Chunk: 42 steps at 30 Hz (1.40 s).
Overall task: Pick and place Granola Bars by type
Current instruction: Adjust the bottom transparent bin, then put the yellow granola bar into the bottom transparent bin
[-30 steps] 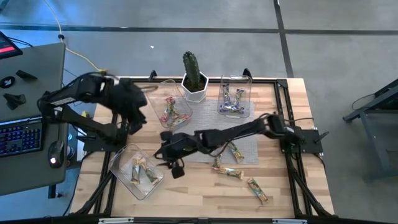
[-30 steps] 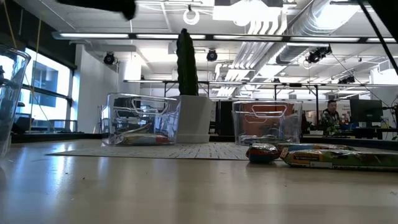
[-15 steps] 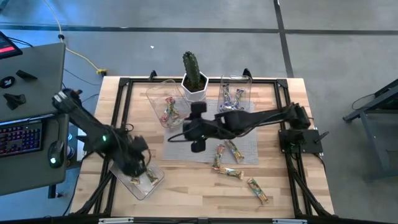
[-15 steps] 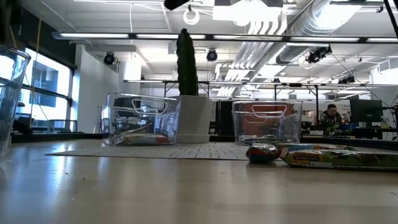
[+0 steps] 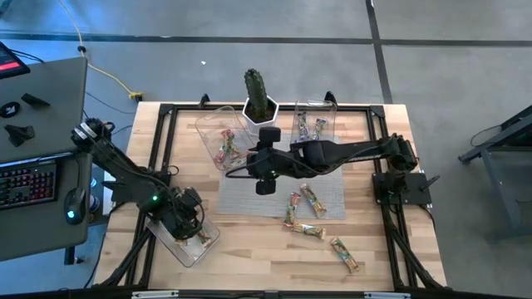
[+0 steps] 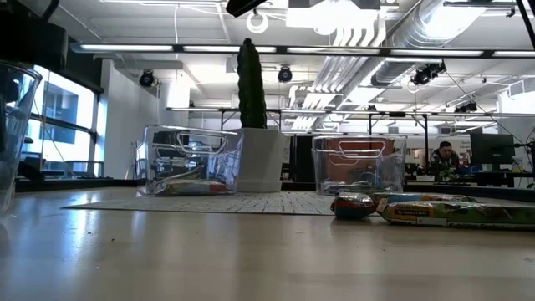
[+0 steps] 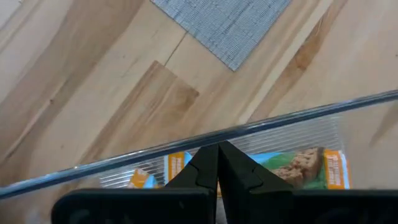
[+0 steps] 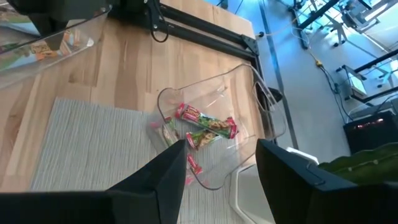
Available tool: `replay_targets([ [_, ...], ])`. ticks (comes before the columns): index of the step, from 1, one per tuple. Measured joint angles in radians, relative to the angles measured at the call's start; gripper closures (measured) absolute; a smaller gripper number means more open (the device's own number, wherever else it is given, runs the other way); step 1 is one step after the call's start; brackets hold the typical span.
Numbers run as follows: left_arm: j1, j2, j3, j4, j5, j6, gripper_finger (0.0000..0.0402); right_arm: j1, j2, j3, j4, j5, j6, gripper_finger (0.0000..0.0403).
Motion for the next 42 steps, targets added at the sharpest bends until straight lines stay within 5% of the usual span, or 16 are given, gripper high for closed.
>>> replay_targets([
  [7, 0.025, 0.016, -0.01, 0.018, -0.05, 0.032, 0.0401, 0.0, 0.0, 0.0, 0.001, -0.003, 0.007, 0.0226],
  [16, 0.198, 0.016, -0.01, 0.173, -0.038, 0.269, 0.0401, 0.003, 0.0, 0.0, -0.082, -0.011, 0.026, 0.0226],
  [24, 0.315, 0.016, 0.004, 0.23, 0.026, 0.444, 0.0401, 0.028, -0.002, 0.0, -0.402, -0.111, 0.265, 0.0226],
  [31, 0.253, 0.007, 0.149, 0.188, 0.091, 0.467, 0.0401, 0.113, -0.002, -0.001, -0.583, -0.15, 0.485, 0.0226],
  [37, 0.116, -0.002, 0.385, -0.055, -0.124, 0.467, 0.0401, 0.213, -0.006, -0.034, -0.66, -0.127, 0.641, 0.0227],
  [42, 0.038, -0.001, 0.51, -0.22, -0.332, 0.468, 0.0401, 0.286, -0.011, -0.204, -0.632, -0.143, 0.769, 0.0227],
])
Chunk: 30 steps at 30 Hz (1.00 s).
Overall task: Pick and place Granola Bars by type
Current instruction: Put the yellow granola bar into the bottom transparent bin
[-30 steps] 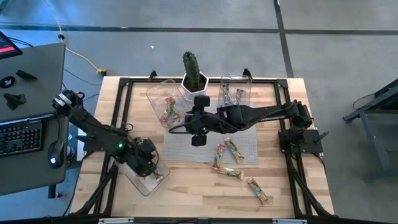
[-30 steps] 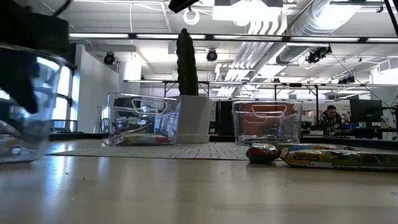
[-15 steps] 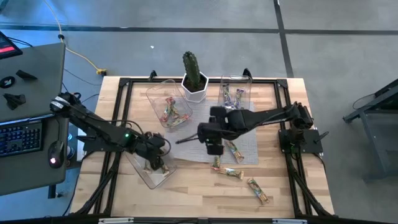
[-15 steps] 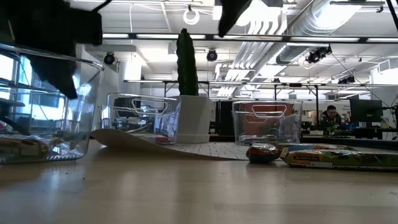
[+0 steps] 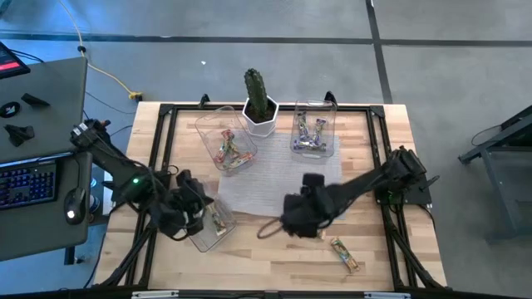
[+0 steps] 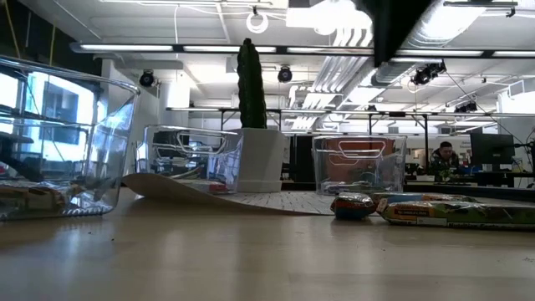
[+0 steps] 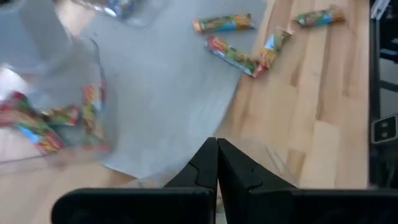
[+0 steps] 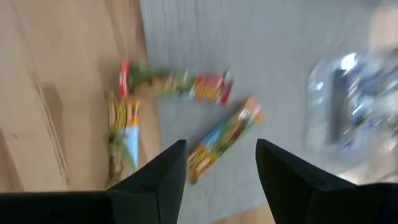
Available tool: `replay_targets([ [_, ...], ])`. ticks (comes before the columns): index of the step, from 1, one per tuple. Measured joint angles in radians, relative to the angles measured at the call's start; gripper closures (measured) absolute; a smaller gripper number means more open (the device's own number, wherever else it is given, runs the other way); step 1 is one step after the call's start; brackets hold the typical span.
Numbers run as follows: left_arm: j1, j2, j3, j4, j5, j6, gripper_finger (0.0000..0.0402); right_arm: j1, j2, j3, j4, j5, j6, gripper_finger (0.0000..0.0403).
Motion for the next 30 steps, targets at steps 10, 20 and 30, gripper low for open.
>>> replay_targets([
  [10, -0.012, -0.001, 0.024, -0.037, -0.022, -0.002, 0.0401, -0.063, -0.004, -0.358, 0.125, -0.107, 0.102, 0.0226],
  [20, -0.012, -0.002, 0.024, -0.037, -0.029, -0.005, 0.0401, -0.165, -0.101, -0.421, 0.101, -0.006, 0.019, 0.0226],
  [30, -0.012, -0.002, 0.024, -0.037, -0.029, -0.005, 0.0401, -0.252, -0.439, -0.749, 0.642, -0.073, 0.033, 0.0226],
])
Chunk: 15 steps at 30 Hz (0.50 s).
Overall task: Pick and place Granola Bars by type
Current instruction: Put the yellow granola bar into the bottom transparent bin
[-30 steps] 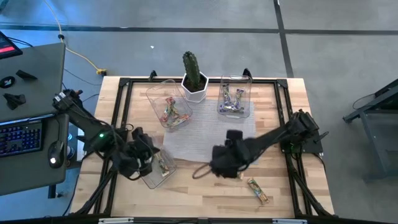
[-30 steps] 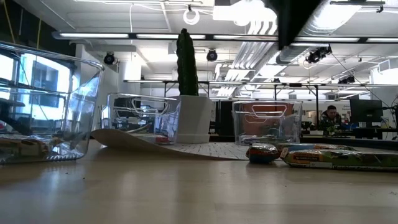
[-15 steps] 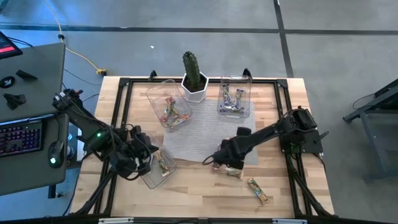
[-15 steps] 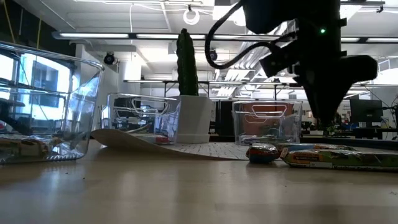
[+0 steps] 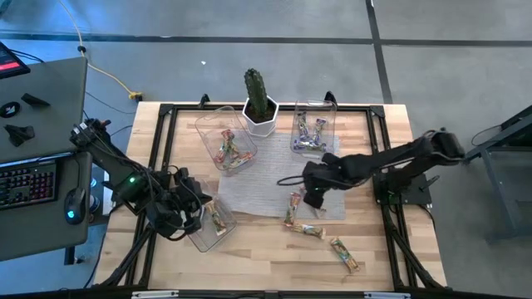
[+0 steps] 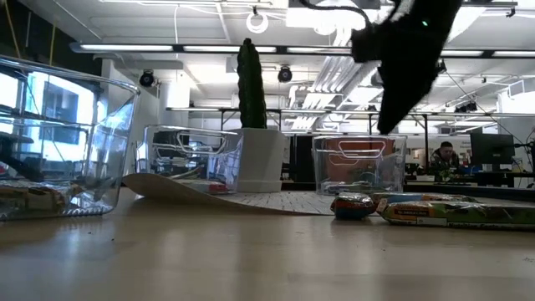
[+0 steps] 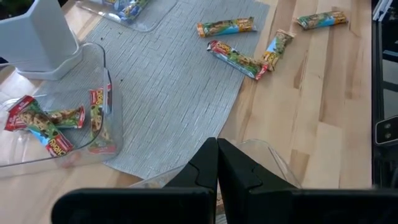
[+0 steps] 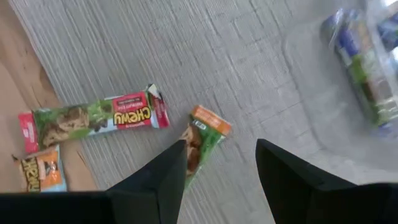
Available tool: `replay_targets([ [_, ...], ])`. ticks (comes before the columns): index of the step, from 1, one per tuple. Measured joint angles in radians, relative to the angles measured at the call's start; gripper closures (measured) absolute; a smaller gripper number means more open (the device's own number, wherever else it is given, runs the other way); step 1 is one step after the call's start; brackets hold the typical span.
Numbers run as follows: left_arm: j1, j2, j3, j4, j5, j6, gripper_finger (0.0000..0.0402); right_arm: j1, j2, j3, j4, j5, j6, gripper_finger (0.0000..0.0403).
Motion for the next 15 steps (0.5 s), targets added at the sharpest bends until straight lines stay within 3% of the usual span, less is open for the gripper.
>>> replay_targets([
  [5, 0.0, 0.0, 0.0, 0.0, -0.007, 0.0, 0.0401, 0.0, -0.059, -0.153, 0.13, -0.019, 0.024, 0.0226],
  [15, 0.0, 0.0, 0.0, 0.001, -0.028, -0.031, 0.0401, 0.0, -0.062, -0.251, 0.261, -0.074, -0.022, 0.0226],
])
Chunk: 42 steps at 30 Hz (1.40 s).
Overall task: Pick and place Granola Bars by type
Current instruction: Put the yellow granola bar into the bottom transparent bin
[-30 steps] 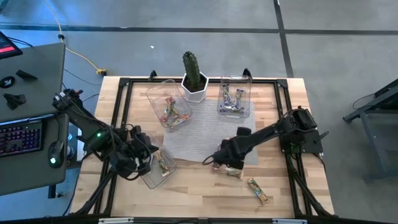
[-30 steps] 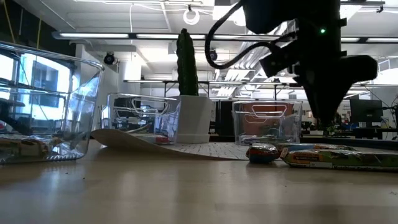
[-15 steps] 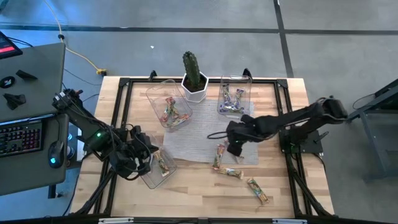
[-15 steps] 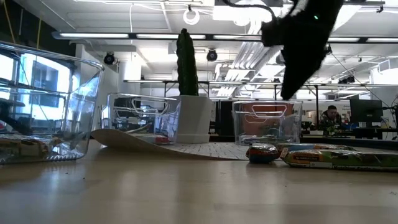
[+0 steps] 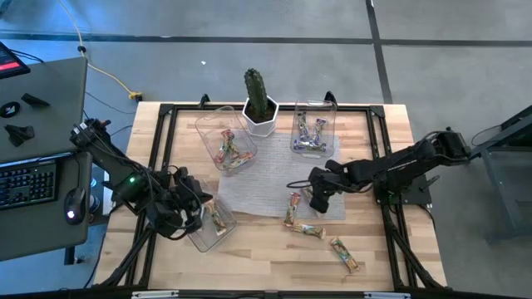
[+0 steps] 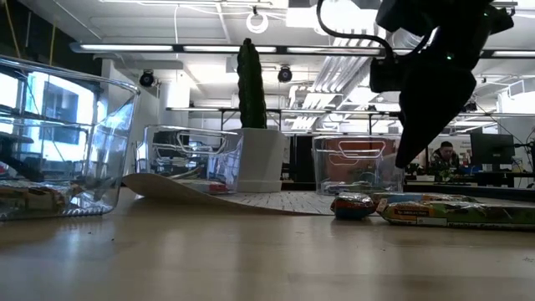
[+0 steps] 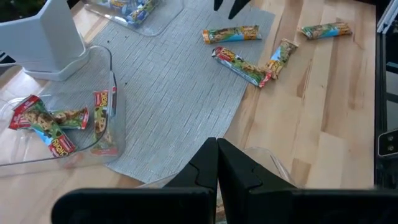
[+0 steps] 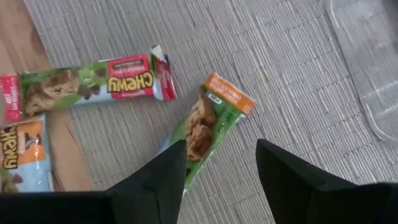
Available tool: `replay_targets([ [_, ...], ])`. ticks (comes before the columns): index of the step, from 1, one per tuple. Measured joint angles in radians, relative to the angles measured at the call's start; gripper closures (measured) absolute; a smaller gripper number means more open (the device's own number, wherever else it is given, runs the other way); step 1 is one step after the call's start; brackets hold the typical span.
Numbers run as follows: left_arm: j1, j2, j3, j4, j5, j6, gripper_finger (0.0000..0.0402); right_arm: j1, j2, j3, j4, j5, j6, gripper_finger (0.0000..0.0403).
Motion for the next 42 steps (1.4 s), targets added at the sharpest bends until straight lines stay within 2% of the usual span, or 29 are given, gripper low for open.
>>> replay_targets([
  [4, 0.0, 0.0, 0.0, 0.011, -0.001, 0.0, 0.0401, 0.0, 0.0, -0.002, 0.004, -0.006, -0.011, 0.0226],
  [8, 0.0, 0.0, 0.0, 0.024, -0.009, 0.0, 0.0401, -0.001, 0.0, -0.002, 0.003, 0.004, -0.09, 0.0226],
  [13, 0.0, 0.0, 0.0, 0.024, -0.012, -0.012, 0.0401, -0.014, 0.0, -0.002, 0.047, 0.008, -0.093, 0.0226],
  [20, 0.0, 0.0, 0.0, 0.023, -0.012, -0.044, 0.0401, -0.026, 0.001, -0.002, 0.039, -0.133, -0.153, 0.0226],
  [27, 0.0, 0.0, 0.0, 0.023, -0.012, -0.044, 0.0401, -0.011, 0.002, -0.002, 0.029, -0.04, -0.066, 0.0226],
  [36, 0.0, 0.0, 0.0, 0.023, -0.019, -0.045, 0.0401, -0.011, 0.079, -0.002, 0.008, -0.088, -0.056, 0.0226],
  [42, 0.0, 0.0, 0.0, 0.023, -0.019, -0.045, 0.0401, -0.011, 0.086, -0.003, 0.025, -0.098, 0.027, 0.0226],
])
